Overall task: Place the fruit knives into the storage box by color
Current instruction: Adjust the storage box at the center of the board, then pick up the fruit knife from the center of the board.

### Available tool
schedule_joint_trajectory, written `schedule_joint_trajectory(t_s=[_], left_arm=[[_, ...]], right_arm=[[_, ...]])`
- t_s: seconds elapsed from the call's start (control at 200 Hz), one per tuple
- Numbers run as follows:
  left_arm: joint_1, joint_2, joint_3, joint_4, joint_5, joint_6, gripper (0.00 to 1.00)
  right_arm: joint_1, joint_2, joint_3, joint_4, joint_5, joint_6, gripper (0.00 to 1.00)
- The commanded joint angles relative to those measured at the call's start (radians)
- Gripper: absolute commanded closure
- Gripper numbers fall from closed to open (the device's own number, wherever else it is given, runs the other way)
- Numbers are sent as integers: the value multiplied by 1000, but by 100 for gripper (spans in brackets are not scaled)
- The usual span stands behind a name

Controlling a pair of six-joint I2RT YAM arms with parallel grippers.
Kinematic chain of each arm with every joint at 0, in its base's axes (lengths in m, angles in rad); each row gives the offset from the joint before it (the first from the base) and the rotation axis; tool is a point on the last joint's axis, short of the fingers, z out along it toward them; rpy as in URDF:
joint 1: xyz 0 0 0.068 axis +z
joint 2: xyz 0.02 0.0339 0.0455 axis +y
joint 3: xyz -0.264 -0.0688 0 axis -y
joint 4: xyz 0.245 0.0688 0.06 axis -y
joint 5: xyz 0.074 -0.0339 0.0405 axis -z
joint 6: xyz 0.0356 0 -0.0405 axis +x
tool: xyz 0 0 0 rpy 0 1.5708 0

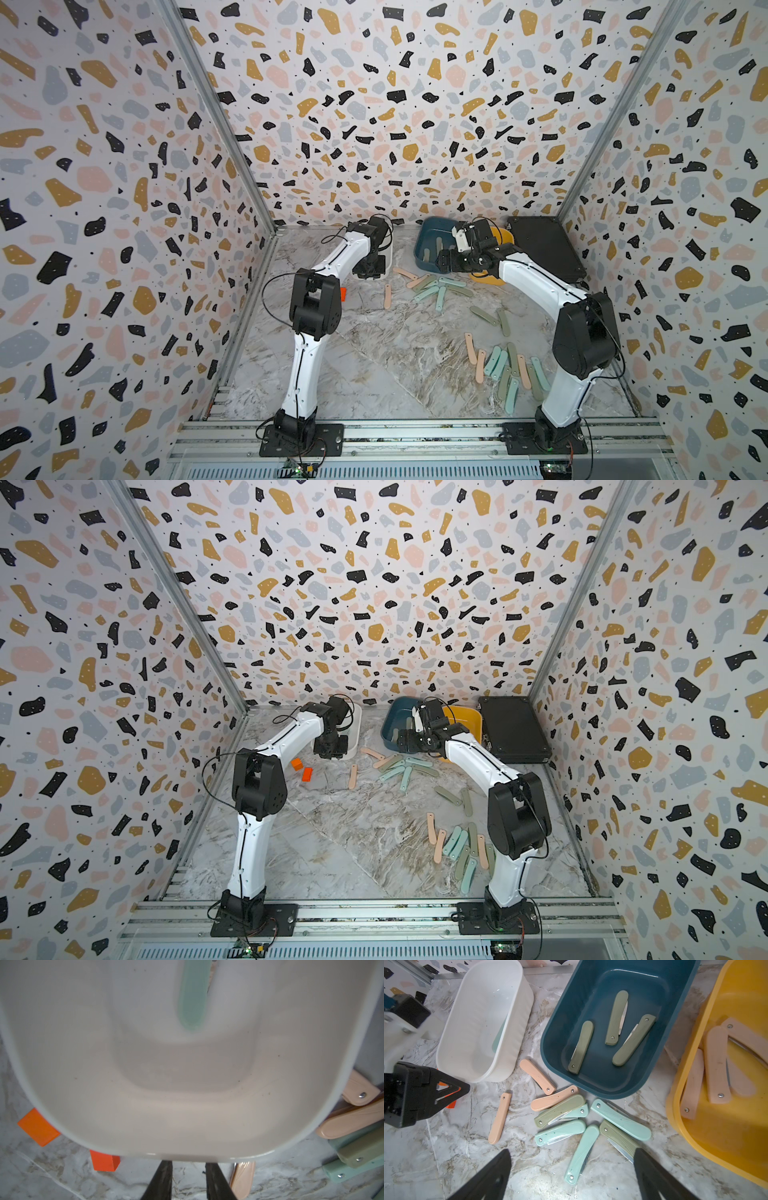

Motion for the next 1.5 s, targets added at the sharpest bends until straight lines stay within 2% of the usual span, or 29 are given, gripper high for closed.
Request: schedule_joint_trajectory(t_s=[0.0,0.05,0.15,0.285,0.516,0.766,0.956,1.111,1.201,1.492], left_arm=[[-12,-79,-28,-27,53,-26,64],[-30,-153,-110,7,89,-36,57],[-85,-296,-280,86,91,-55,39],[-110,-358,-422,135,144,-85,27],[-116,-245,-410,133,185,-77,20],[-121,-139,-349,97,116,-55,19],[-121,-60,-268,71,70,-40,29],[-121,-10,-228,62,66,-38,44],[-121,5,-225,61,60,-37,53],[-118,-5,-260,72,68,-44,74]], right_arm=[[-1,-62,-19,6,-7,5,6],[-1,-72,-32,11,-9,7,6],[-1,-94,-63,17,-18,13,5],[1,-134,-133,43,-43,31,3],[15,-198,-257,54,-53,36,0],[15,-232,-311,50,-46,24,0],[15,-239,-311,45,-43,12,0],[13,-249,-323,46,-38,9,0],[13,-255,-338,53,-39,11,0],[13,-269,-348,51,-27,9,0]])
